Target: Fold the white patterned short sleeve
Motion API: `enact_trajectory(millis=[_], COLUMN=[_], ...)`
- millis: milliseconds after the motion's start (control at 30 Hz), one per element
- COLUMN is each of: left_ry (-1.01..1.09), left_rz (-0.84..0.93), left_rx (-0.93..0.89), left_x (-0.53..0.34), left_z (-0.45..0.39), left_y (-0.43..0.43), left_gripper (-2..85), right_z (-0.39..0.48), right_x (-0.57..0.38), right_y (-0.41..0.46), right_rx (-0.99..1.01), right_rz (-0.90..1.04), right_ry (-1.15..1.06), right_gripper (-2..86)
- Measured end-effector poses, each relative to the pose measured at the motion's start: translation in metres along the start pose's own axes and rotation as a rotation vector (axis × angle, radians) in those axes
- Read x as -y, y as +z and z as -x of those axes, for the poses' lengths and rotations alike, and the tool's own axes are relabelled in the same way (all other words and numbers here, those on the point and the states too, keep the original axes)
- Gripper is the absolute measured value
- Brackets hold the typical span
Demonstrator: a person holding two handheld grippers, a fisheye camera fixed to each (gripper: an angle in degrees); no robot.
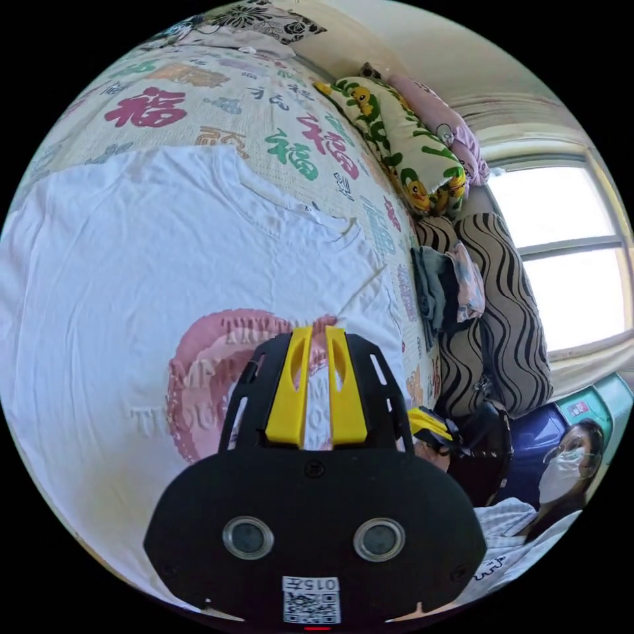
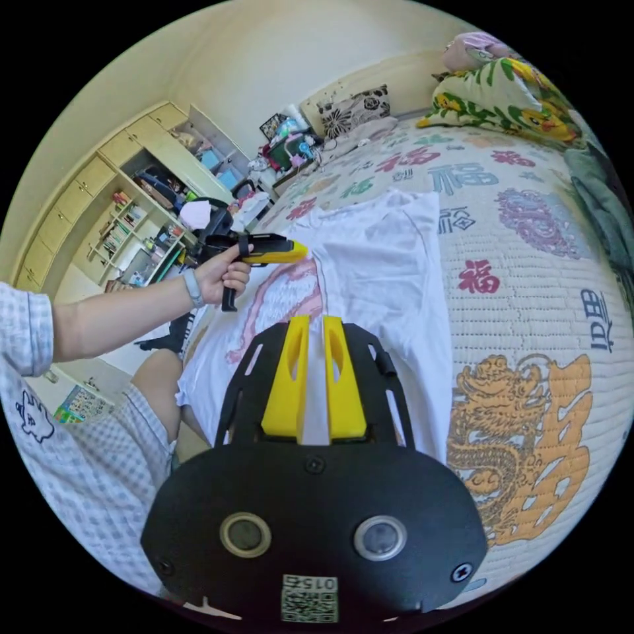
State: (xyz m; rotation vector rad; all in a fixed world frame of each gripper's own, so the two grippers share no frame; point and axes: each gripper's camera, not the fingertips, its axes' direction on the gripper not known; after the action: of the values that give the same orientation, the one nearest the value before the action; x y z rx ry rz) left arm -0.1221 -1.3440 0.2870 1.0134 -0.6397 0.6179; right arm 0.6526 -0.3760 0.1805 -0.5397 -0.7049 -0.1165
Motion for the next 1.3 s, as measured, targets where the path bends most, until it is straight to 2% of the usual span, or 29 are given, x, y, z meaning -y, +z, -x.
enact_trajectory(millis=[67,133,267,433,600,700,767,833,967,1100,1167,1300], left_ry=[0.095,0.195,0.325,0.307,0.338,0.324,0.35,0.354,0.374,0.339,0.344,0.37], left_rz=[-0.051,-0.033,0.122,0.215,0.268,0.289,0.208,0.174,0.156,0.203,0.231,0.225], left_rx=[-0.014,-0.019,0.044,0.142,0.205,0.26,0.154,0.099,0.156,0.134,0.175,0.256], left_x=[0.007,0.014,0.031,0.039,0.04,0.048,0.061,0.074,0.104,0.118,0.118,0.116], left_z=[-0.013,-0.029,-0.057,-0.056,-0.058,-0.067,-0.082,-0.094,-0.121,-0.131,-0.138,-0.145], left_y=[-0.014,-0.015,0.018,0.048,0.041,0.032,0.019,0.018,0.041,0.067,0.079,0.079], left_gripper=[3.5,3.7,3.3,0.7,-0.1,0.9,3.5,5.7,7.3,7.3,5.7,0.7], right_z=[-0.004,-0.01,-0.021,-0.028,-0.042,-0.06,-0.08,-0.092,-0.106,-0.098,-0.094,-0.096], right_x=[-0.004,-0.002,0.009,0.015,0.021,0.017,0.009,0.006,0.007,0.016,0.024,0.031], right_y=[-0.026,-0.03,-0.002,0.025,0.021,-0.001,-0.02,-0.022,-0.014,-0.01,-0.005,0.014], right_rx=[-0.012,-0.01,-0.025,-0.087,-0.027,0.097,0.118,0.088,0.165,0.056,-0.047,-0.099], right_rz=[-0.173,-0.203,-0.051,0.158,0.188,0.028,-0.129,-0.138,-0.115,-0.103,-0.116,-0.055], right_ry=[0.017,0.038,0.061,0.061,0.092,0.221,0.339,0.392,0.424,0.367,0.341,0.334], right_gripper=[1.3,0.3,-0.4,-0.5,-0.2,1.4,3.9,5.5,7.4,7.3,6.4,1.3])
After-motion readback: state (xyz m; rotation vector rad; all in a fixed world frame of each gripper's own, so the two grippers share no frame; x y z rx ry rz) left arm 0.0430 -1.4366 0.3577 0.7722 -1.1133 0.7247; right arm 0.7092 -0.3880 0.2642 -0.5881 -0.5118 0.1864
